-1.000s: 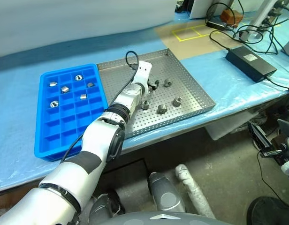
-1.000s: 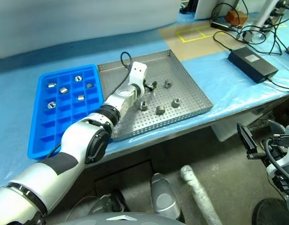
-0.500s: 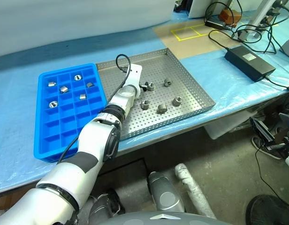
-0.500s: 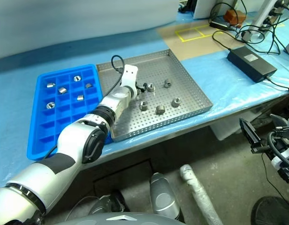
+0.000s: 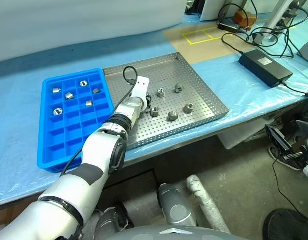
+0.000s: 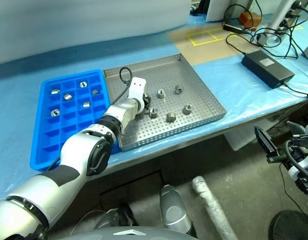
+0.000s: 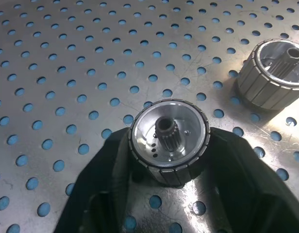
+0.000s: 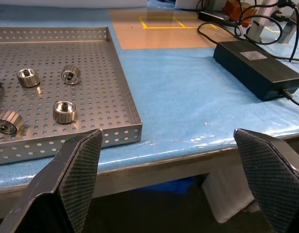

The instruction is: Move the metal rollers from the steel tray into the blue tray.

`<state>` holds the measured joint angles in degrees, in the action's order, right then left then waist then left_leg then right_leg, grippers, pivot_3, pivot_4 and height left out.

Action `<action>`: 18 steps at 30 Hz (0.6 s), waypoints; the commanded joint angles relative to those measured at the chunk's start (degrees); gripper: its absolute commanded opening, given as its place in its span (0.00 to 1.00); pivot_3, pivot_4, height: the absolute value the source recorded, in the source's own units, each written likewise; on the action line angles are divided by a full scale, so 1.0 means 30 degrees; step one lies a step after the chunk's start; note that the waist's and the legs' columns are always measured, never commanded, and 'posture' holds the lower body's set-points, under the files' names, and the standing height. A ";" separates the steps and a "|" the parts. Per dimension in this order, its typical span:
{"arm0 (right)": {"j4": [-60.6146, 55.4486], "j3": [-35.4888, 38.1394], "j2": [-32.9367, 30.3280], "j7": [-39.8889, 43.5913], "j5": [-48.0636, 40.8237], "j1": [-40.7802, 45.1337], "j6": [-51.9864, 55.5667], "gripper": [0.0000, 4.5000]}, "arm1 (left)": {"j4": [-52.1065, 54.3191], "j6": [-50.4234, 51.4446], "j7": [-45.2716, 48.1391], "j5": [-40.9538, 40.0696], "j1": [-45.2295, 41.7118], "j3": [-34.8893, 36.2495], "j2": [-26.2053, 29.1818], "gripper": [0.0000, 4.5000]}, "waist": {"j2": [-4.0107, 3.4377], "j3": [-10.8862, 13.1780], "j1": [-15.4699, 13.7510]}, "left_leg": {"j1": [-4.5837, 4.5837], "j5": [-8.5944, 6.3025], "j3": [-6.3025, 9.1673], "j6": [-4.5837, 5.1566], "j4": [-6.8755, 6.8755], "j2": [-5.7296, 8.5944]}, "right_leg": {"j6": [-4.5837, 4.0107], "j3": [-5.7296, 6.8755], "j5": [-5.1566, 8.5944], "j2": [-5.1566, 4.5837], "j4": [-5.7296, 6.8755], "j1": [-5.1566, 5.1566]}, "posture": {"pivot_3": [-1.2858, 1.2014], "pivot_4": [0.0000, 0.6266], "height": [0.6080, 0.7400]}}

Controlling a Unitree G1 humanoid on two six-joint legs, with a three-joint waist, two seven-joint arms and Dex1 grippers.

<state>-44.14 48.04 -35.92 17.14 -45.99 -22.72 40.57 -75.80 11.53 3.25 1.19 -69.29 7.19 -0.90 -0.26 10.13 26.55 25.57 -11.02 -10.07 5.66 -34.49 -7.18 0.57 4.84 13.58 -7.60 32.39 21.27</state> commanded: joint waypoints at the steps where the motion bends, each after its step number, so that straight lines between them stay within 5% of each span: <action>1: -0.0554 -0.0047 -0.0440 -0.0088 0.0283 0.0315 -0.0311 1.00 | 0.0358 -0.1605 -0.0665 0.0259 -0.0196 -0.0112 0.0014 0.39 | -0.0002 0.0003 0.0081 | 0.0003 -0.0001 0.0004 0.0002 0.0000 0.0010 | 0.0001 0.0000 0.0001 -0.0007 0.0000 0.0002 | 0.16 0.24 1.00; 9: 0.0117 -0.4771 -0.1517 -0.1490 -0.0830 0.4648 0.1998 1.00 | 0.1904 -0.4403 0.4250 -0.2757 -0.0855 0.2192 0.0545 0.39 | 0.0000 0.0007 0.0406 | 0.0049 -0.0004 0.0030 0.0082 -0.0015 0.0100 | -0.0084 0.0012 -0.0077 -0.0081 0.0002 0.0027 | 0.22 0.24 1.00; 18: 0.3488 -0.9920 -0.1414 0.1037 0.0088 1.0986 0.0882 1.00 | 0.6538 -0.6490 0.8338 -0.4199 0.0573 0.2111 0.1645 0.39 | -0.0004 0.0018 -0.0351 | 0.0141 -0.0030 0.0040 0.0195 -0.0128 0.0126 | -0.0096 0.0058 -0.0086 -0.0173 0.0124 0.0086 | 0.30 0.24 1.00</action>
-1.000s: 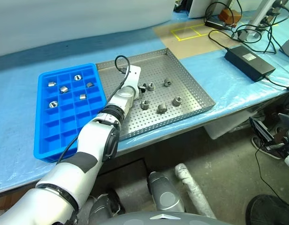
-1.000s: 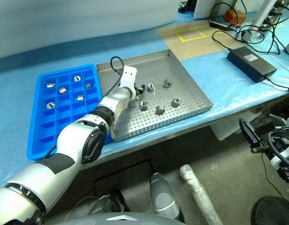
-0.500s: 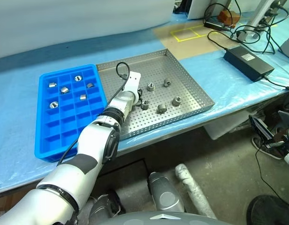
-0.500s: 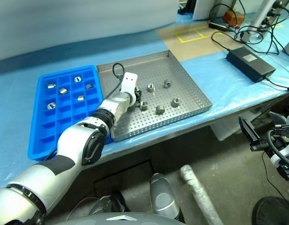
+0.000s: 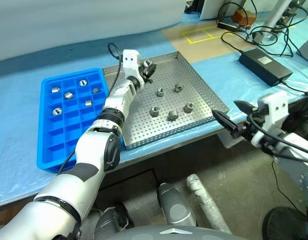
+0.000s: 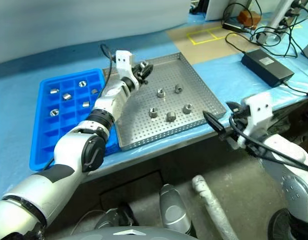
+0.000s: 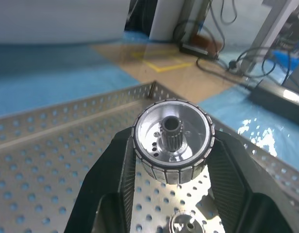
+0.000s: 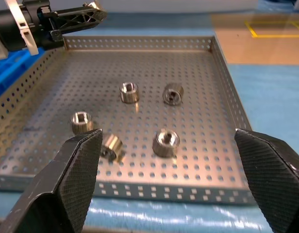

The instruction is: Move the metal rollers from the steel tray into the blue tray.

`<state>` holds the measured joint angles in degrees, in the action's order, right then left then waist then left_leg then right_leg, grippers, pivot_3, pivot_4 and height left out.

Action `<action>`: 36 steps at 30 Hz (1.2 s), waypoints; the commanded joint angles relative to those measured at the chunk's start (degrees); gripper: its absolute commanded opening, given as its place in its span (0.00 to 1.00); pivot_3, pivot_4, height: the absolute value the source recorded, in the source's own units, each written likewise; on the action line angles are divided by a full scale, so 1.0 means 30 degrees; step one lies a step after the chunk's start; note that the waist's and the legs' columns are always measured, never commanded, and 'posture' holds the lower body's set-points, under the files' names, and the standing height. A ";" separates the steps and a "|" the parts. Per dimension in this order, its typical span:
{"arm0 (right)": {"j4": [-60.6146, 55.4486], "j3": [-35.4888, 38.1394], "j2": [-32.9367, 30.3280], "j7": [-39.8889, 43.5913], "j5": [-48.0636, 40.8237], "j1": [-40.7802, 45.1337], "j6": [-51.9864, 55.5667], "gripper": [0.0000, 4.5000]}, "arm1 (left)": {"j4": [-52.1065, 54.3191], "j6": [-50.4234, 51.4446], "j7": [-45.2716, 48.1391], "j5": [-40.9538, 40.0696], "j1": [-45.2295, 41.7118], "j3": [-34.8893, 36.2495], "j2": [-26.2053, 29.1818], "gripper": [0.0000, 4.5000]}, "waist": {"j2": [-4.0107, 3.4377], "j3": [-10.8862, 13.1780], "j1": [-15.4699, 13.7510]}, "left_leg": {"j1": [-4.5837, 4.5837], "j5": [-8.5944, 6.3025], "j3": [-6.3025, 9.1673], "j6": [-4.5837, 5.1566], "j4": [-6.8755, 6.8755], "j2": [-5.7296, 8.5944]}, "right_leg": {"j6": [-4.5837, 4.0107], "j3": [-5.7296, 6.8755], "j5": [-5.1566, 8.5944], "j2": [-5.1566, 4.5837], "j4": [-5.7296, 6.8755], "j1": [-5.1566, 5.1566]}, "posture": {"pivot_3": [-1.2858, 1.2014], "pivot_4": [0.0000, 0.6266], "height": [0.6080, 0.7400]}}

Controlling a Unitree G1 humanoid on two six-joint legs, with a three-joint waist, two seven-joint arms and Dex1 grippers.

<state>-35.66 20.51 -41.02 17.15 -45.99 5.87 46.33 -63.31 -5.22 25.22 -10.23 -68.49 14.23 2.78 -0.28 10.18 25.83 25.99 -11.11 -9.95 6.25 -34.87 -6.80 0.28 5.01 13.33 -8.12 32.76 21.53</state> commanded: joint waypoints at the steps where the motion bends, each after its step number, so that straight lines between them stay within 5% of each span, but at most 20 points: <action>1: 0.1107 -0.1042 0.0433 0.1252 0.0306 0.1969 -0.1262 1.00 | 0.2959 -0.0939 0.1004 -0.0281 0.0594 -0.0395 0.0567 0.39 | 0.0001 0.0001 -0.0215 | 0.0003 -0.0001 0.0000 0.0010 -0.0023 0.0000 | -0.0002 0.0001 -0.0001 -0.0006 0.0019 -0.0002 | 0.30 0.24 1.00; 9: 0.5489 -0.5543 0.0627 0.5337 0.4316 0.4799 -0.4453 1.00 | 1.0055 -0.0191 -0.0891 0.0785 0.5131 -0.1399 0.2242 0.39 | 0.0014 0.0012 -0.2329 | -0.0063 0.0023 -0.0001 0.0030 -0.0147 -0.0010 | -0.0014 -0.0016 -0.0001 -0.0027 0.0301 0.0007 | 0.40 0.24 1.00; 18: 1.1366 -0.8498 0.2370 0.9250 0.7533 0.8743 -0.8256 1.00 | 1.8434 0.5651 -0.3198 0.1006 1.2124 -0.1338 0.3488 0.39 | 0.0018 0.0015 -0.6871 | -0.0086 0.0132 -0.0031 -0.0003 -0.0173 -0.0028 | -0.0191 -0.0121 0.0010 -0.0036 0.0611 0.0144 | 0.49 0.24 1.00; 23: 1.3325 -0.8576 0.3497 1.0135 0.8156 0.9869 -0.9115 1.00 | 2.0191 0.7744 -0.4079 0.0983 1.3778 -0.1554 0.3545 0.39 | -0.0002 0.0026 -0.9265 | -0.0067 0.0209 -0.0053 -0.0068 -0.0167 -0.0052 | -0.0256 -0.0143 0.0047 -0.0019 0.0722 0.0212 | 0.50 0.24 1.00; 36: 1.3061 -0.8052 0.4063 1.0159 0.8624 0.9468 -0.8704 1.00 | 2.1430 0.8801 -0.2335 -0.0440 1.3975 -0.2338 0.3803 0.39 | 0.0003 0.0025 -0.9879 | -0.0217 0.0396 -0.0059 -0.0362 0.0092 -0.0049 | -0.0379 -0.0218 -0.0039 0.0006 0.0684 0.0216 | 0.49 0.24 1.00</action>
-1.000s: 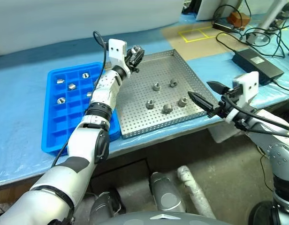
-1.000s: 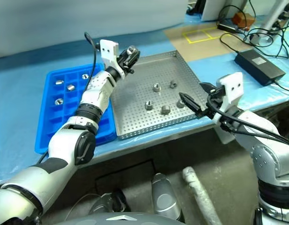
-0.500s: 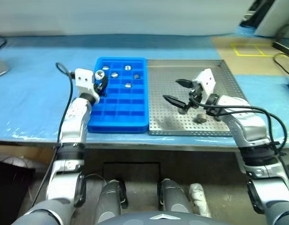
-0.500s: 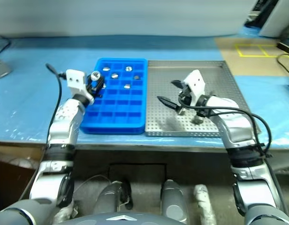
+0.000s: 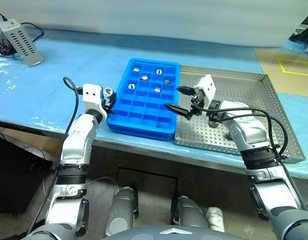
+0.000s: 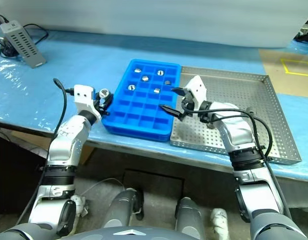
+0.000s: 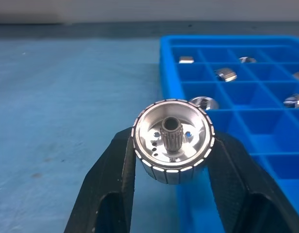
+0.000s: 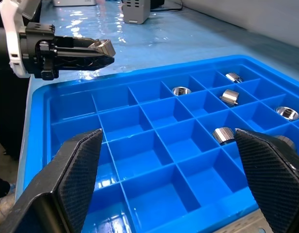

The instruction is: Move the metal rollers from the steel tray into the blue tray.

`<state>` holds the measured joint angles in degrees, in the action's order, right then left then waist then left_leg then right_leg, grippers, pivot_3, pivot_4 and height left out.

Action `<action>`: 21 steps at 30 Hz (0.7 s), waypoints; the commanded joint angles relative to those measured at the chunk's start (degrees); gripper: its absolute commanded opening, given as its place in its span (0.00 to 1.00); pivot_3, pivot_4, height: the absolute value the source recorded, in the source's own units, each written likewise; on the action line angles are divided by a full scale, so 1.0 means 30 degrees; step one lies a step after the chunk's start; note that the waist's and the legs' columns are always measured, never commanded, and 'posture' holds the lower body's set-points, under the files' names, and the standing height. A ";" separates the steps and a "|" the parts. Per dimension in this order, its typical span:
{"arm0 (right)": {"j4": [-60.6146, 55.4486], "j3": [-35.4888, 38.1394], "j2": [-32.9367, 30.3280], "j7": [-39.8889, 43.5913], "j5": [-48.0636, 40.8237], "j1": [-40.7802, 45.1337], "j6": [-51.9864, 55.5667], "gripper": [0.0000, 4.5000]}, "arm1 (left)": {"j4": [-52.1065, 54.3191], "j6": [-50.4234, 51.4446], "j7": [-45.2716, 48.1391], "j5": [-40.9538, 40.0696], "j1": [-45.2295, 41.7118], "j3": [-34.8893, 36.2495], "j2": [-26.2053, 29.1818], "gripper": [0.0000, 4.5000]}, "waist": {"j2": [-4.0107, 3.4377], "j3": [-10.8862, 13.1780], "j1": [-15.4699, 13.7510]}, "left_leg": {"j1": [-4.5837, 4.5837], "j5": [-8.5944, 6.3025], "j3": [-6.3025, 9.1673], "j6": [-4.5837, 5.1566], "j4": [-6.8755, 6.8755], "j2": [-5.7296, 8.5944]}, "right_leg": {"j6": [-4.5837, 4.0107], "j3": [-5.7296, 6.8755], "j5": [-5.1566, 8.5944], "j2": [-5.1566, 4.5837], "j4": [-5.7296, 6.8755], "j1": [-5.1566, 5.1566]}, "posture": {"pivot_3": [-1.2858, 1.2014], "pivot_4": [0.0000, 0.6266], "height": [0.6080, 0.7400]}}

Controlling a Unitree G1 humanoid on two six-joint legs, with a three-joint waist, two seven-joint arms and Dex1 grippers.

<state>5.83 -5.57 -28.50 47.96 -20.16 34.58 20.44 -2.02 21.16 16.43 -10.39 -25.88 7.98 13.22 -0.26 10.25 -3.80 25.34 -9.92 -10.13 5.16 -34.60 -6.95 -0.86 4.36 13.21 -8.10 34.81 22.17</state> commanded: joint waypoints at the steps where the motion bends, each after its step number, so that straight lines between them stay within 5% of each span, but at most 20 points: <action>1: -0.0819 0.0632 -0.0118 -0.0187 0.0097 -0.0175 -0.0068 1.00 | 0.0851 0.0054 0.0627 -0.0214 -0.0142 -0.0358 0.0462 0.39 | 0.0000 0.0000 0.0004 | -0.0023 0.0020 0.0000 -0.0030 0.0045 -0.0008 | 0.0001 0.0000 0.0001 0.0011 -0.0002 0.0001 | 0.49 0.24 1.00; 10: -0.1616 0.0865 -0.0345 -0.0612 0.0227 -0.0835 0.0336 1.00 | 0.0539 0.0816 0.0584 0.0194 0.0217 -0.0728 0.0995 0.39 | -0.0001 0.0000 0.0289 | -0.0014 0.0152 -0.0010 -0.0228 0.0184 -0.0328 | -0.0019 -0.0014 0.0009 0.0337 -0.0018 0.0116 | 0.48 0.24 1.00; 16: -0.2142 0.1579 -0.0422 -0.1355 0.0006 -0.1183 0.0796 1.00 | 0.0099 0.1097 0.0593 -0.0282 -0.0464 -0.0640 0.0593 0.83 | -0.0002 0.0001 0.0463 | -0.0043 0.0163 -0.0024 -0.0254 0.0190 -0.0330 | -0.0061 -0.0035 0.0001 0.0340 -0.0020 0.0106 | 0.46 0.24 1.00; 21: -0.3483 0.3397 -0.0667 -0.2681 -0.0669 -0.2312 0.2359 1.00 | -0.0927 0.0236 0.2633 -0.1598 -0.2386 -0.0841 0.0115 0.83 | -0.0001 0.0000 0.0487 | -0.0059 0.0176 -0.0035 -0.0276 0.0190 -0.0329 | -0.0083 -0.0050 -0.0013 0.0342 -0.0020 0.0096 | 0.41 0.24 1.00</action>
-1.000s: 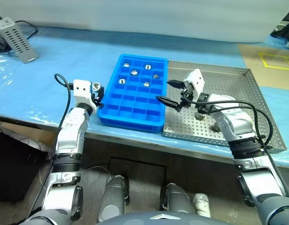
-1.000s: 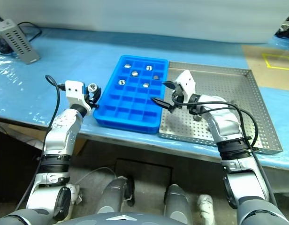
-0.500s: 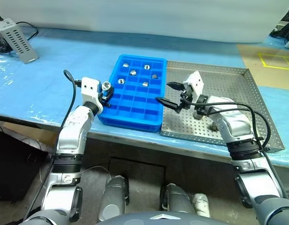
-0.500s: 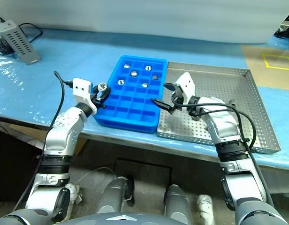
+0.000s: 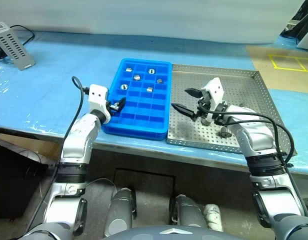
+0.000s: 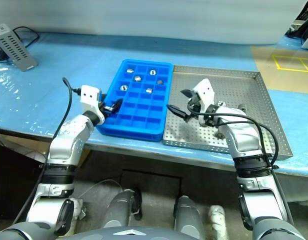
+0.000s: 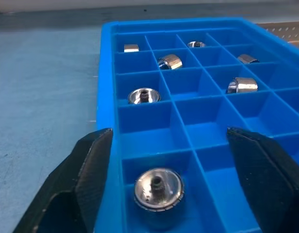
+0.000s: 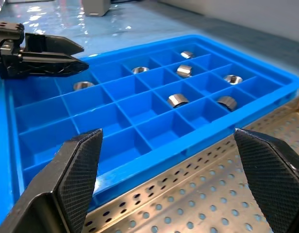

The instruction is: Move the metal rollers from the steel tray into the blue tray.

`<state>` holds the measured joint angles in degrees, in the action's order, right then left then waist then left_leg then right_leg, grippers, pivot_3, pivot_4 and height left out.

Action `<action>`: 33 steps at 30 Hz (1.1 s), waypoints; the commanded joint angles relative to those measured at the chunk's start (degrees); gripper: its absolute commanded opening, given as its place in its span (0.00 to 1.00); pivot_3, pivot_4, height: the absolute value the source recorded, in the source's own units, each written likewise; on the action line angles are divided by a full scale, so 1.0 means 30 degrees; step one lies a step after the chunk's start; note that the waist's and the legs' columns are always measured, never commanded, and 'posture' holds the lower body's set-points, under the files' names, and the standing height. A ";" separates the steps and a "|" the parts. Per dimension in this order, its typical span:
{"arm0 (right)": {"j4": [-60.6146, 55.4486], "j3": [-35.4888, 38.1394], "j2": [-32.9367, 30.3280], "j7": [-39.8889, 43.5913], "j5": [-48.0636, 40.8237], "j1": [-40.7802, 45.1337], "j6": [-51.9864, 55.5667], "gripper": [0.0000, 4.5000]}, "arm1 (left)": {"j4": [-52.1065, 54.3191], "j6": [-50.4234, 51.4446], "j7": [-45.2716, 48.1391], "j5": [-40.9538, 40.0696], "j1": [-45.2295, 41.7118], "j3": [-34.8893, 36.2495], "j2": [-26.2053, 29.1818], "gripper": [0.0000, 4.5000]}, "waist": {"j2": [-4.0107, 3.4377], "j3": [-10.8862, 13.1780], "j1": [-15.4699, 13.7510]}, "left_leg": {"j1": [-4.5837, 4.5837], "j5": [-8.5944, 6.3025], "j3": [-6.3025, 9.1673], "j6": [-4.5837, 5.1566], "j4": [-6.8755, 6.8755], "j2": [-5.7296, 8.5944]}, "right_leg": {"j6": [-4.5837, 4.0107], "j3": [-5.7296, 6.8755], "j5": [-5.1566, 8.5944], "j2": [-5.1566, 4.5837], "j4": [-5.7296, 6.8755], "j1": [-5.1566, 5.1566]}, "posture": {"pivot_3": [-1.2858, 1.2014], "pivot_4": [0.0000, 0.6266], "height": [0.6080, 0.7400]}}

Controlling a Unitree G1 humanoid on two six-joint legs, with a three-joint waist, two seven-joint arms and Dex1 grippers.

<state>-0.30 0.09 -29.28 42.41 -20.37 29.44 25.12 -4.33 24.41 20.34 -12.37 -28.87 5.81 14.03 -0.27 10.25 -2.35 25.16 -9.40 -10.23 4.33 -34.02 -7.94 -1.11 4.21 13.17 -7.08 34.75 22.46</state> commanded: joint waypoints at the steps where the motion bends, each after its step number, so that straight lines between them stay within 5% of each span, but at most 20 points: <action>1: -0.1822 0.1922 -0.0470 -0.1195 -0.0678 -0.0938 0.1152 1.00 | -0.0565 -0.1132 0.1938 -0.1110 -0.1875 -0.0254 -0.0210 0.83 | 0.0000 0.0000 0.0009 | -0.0002 -0.0001 -0.0007 0.0001 0.0001 0.0003 | 0.0000 -0.0006 0.0000 0.0000 -0.0003 -0.0003 | 0.41 0.24 1.00; 10: -0.7120 0.5519 -0.1243 -0.4777 -0.0512 -0.6174 0.3675 1.00 | -0.7434 -0.4003 0.7986 -0.1105 -0.6518 -0.2713 -0.1845 0.83 | -0.0013 -0.0008 0.0994 | -0.0025 -0.0061 -0.0236 0.0105 0.0010 0.0014 | 0.0002 -0.0207 -0.0001 -0.0002 -0.0023 0.0085 | 0.28 0.24 1.00; 18: -1.2224 0.9409 -0.1011 -0.6223 -0.1722 -1.1303 0.5704 1.00 | -1.3756 -0.6492 1.1329 0.0052 -0.9371 -0.4193 -0.3879 0.83 | -0.0015 -0.0014 0.3188 | -0.0017 -0.0156 -0.0515 0.0356 -0.0007 0.0023 | 0.0008 -0.0410 -0.0002 -0.0012 -0.0111 0.0188 | 0.20 0.24 1.00; 33: -1.5104 1.2016 0.0159 -0.7735 -0.2647 -1.5003 0.6104 1.00 | -1.9593 -0.8802 0.8315 0.3219 -1.1711 -0.3923 -0.4408 0.83 | -0.0022 -0.0017 0.8492 | 0.0093 -0.0387 -0.0466 0.0569 -0.0048 0.0101 | 0.0163 -0.0271 -0.0077 -0.0052 -0.0675 -0.0040 | 0.15 0.24 1.00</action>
<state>-43.50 34.11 -28.60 19.62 -27.54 -15.45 44.14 -63.70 -0.54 46.11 -2.79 -62.27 -6.89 0.45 -0.33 10.20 23.13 25.46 -10.58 -11.61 6.07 -34.17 -7.61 -0.61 3.44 12.94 -7.28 32.70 22.33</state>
